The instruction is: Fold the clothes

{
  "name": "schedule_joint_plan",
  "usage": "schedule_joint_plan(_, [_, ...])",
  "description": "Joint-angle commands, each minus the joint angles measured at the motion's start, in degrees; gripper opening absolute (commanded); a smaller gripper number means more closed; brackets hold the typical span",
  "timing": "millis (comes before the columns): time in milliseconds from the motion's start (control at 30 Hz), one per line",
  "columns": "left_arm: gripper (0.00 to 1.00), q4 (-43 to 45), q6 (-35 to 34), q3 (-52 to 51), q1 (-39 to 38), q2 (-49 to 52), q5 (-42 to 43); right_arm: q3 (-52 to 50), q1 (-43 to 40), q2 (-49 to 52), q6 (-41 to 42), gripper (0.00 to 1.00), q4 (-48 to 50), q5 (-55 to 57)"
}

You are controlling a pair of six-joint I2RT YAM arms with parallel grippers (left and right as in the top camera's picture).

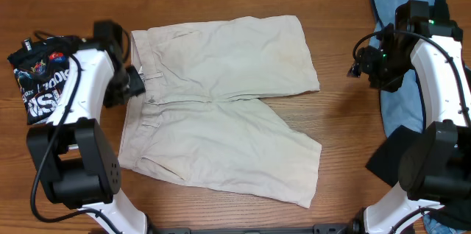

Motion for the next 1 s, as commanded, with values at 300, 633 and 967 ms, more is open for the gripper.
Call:
schedule_joint_plan(300, [0.63, -17.6, 1.2, 1.7, -1.2, -2.2, 2.7, 0.2, 4.4, -0.4, -1.4, 0.68, -13.2, -1.9])
schedule_joint_plan(633, [0.58, -14.7, 2.8, -11.6, -3.4, -5.5, 7.0, -15.7, 9.9, -10.6, 0.2, 0.68, -7.3, -7.0])
schedule_joint_plan(967, [0.61, -3.2, -1.6, -26.6, -10.2, -9.6, 7.1, -36.7, 22.9, -13.9, 9.4, 0.71, 9.8, -7.0])
